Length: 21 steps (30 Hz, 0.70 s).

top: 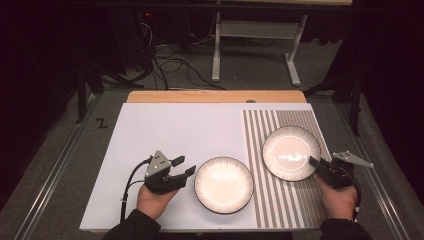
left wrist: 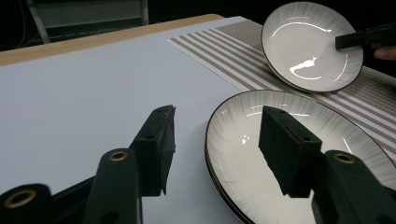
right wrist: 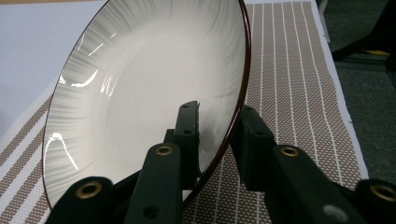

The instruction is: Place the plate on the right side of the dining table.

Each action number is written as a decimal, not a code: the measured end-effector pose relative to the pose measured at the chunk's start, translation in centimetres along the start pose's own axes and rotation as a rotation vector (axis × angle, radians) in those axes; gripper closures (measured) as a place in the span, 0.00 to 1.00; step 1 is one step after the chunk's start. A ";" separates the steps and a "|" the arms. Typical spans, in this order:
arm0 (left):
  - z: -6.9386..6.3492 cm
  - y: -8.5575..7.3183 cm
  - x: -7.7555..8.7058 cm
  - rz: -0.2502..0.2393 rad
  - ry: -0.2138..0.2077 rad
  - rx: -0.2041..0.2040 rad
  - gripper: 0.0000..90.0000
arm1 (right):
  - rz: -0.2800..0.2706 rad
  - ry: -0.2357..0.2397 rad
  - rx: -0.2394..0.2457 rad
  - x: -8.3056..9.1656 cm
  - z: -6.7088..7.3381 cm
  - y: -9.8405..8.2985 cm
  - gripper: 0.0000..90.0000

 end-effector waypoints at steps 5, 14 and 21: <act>-0.2 -0.2 0.0 0.003 -0.007 0.001 0.51 | 0.017 -0.013 -0.007 -0.1 -0.2 -0.3 0.81; -0.3 -0.4 0.1 0.008 -0.007 0.015 0.51 | 0.033 -0.010 -0.003 -0.2 -0.5 -0.4 0.79; -0.2 -0.7 0.0 0.019 -0.006 0.016 0.51 | 0.055 -0.019 -0.016 -0.4 -1.0 -0.8 0.78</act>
Point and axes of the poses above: each handheld gripper's, and its own axes: x roughly backward along the jaws, y roughly out of its top, z roughly to its left, the point moved 7 cm from there along -x, roughly forward along the jaws
